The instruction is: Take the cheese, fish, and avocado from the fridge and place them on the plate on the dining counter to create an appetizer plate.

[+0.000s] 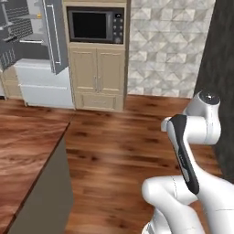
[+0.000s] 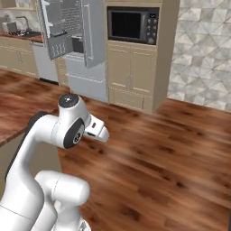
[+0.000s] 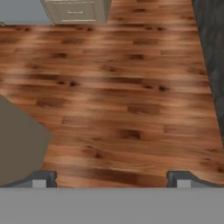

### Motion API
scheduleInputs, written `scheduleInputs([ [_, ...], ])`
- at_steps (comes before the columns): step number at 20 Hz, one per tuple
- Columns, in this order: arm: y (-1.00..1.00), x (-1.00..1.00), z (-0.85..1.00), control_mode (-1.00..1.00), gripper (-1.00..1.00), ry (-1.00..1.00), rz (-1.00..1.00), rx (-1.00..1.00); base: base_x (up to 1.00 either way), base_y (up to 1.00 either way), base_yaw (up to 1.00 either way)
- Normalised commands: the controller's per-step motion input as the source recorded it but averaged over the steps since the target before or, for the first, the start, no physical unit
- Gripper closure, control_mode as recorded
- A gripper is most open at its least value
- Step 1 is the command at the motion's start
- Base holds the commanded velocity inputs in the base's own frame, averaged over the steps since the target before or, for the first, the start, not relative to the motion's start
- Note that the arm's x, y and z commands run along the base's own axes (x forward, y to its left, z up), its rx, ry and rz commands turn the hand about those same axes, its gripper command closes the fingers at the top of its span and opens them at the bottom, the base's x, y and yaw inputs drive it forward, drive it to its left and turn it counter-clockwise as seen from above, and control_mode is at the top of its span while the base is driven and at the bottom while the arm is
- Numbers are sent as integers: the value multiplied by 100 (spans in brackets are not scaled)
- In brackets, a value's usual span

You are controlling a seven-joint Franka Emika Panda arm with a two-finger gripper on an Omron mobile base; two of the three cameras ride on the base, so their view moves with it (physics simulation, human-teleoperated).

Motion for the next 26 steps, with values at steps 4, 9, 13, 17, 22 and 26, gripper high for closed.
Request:
scheduleInputs([
  [4,0,0,0,100,-100,0,0,0,100,-34,34],
  [9,0,0,0,100,-100,0,0,0,100,-35,54],
  [13,0,0,0,100,-100,0,0,0,100,-39,57],
  [17,0,0,0,100,-100,0,0,0,100,-37,58],
  [22,0,0,0,100,-100,0,0,0,100,-37,53],
  [26,0,0,0,100,-100,0,0,0,100,-34,54],
])
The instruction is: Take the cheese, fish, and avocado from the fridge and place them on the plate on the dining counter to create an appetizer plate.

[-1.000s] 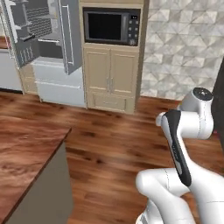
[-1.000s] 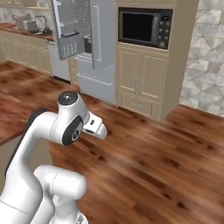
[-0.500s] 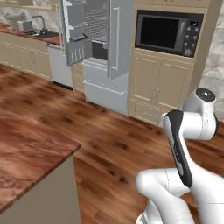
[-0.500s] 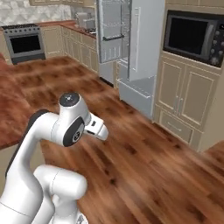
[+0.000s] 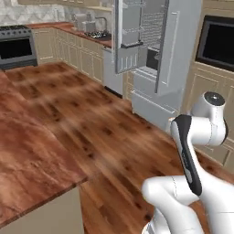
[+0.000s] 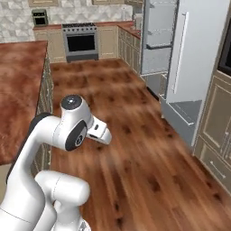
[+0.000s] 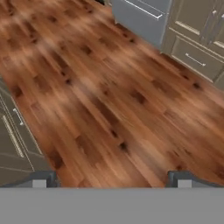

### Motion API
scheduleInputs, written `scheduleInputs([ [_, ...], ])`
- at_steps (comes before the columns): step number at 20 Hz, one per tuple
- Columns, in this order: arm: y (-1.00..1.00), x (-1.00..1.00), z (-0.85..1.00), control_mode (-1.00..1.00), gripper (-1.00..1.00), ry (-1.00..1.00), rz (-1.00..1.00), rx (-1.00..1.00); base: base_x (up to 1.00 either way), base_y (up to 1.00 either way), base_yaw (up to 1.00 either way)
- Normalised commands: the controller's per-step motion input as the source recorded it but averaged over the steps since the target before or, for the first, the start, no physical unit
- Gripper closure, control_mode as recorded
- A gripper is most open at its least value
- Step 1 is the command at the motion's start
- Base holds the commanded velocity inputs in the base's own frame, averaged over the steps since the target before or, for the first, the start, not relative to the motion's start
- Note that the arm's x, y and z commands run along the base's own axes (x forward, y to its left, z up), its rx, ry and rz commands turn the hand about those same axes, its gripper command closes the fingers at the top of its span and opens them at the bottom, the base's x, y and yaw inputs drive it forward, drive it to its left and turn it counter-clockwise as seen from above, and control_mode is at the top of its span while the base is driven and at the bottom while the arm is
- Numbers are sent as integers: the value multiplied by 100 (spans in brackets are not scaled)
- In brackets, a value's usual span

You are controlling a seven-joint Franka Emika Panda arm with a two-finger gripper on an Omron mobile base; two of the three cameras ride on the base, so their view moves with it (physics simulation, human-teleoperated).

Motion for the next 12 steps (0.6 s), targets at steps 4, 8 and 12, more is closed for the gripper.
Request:
scheduleInputs([
  [4,0,0,0,100,-100,0,0,0,100,-29,55],
  [8,0,0,0,100,-100,0,0,0,100,-33,55],
  [12,0,0,0,100,-100,0,0,0,100,-76,38],
])
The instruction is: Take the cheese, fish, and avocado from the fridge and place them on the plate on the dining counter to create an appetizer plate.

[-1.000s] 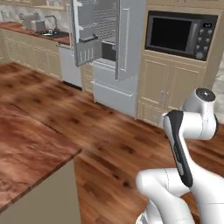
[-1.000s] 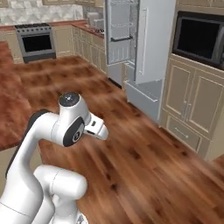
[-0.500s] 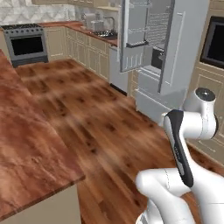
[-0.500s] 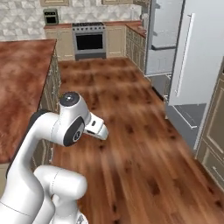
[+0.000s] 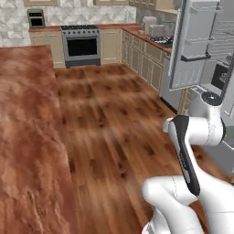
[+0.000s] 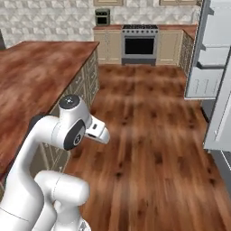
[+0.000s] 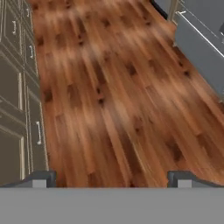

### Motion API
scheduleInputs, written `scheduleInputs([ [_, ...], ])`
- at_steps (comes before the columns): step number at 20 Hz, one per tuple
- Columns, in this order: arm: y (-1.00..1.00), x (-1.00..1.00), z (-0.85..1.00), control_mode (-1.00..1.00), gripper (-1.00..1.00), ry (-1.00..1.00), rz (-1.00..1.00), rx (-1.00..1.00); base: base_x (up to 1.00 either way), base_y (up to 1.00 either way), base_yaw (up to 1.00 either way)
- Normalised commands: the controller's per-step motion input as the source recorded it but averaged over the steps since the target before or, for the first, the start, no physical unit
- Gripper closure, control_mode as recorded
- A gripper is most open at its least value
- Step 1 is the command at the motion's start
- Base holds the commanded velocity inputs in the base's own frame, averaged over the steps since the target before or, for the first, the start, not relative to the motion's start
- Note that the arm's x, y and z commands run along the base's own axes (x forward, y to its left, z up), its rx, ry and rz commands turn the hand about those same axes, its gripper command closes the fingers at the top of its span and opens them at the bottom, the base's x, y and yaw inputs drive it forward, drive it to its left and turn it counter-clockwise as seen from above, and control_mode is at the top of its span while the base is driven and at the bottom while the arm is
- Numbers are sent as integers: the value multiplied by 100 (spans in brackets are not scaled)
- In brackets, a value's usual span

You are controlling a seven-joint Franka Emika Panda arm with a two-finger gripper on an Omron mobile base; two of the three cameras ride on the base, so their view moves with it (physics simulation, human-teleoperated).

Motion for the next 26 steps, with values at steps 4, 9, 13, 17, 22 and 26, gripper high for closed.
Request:
scheduleInputs([
  [4,0,0,0,100,-100,0,0,0,95,-99,10],
  [9,0,0,0,100,-100,0,0,0,94,-72,-2],
  [13,0,0,0,100,-100,0,0,0,80,-5,-18],
  [17,0,0,0,100,-100,0,0,0,66,12,-33],
  [22,0,0,0,100,-100,0,0,0,-7,0,-39],
  [26,0,0,0,100,-100,0,0,0,14,19,-56],
])
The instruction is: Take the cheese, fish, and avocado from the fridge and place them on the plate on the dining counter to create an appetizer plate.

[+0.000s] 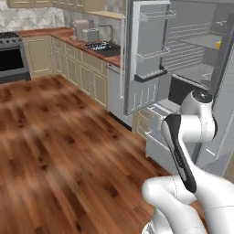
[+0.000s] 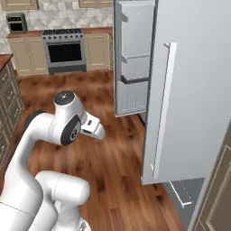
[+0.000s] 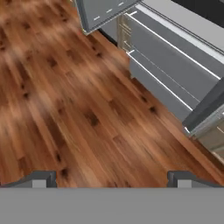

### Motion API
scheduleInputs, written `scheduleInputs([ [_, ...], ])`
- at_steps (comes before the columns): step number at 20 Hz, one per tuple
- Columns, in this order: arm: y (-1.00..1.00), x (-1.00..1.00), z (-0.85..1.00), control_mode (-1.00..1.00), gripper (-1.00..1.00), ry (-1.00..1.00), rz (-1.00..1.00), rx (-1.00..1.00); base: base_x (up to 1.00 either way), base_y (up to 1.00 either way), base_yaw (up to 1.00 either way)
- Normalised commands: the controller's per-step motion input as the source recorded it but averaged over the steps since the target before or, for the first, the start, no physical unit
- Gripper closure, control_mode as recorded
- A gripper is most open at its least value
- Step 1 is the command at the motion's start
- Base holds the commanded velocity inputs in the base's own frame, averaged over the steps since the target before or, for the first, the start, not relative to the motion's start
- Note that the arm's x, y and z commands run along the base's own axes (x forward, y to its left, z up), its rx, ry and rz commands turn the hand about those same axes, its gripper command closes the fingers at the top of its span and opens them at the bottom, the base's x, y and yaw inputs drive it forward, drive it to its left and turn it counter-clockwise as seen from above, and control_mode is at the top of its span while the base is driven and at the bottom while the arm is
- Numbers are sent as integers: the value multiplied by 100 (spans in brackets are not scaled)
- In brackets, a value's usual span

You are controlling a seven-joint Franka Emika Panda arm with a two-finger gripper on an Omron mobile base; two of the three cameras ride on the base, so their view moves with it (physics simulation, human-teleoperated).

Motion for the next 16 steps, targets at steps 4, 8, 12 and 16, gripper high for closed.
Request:
scheduleInputs([
  [4,0,0,0,100,-100,0,0,0,46,47,-63],
  [8,0,0,0,100,-100,0,0,0,60,75,-65],
  [12,0,0,0,100,-100,0,0,0,62,100,-64],
  [16,0,0,0,100,-100,0,0,0,29,89,-64],
])
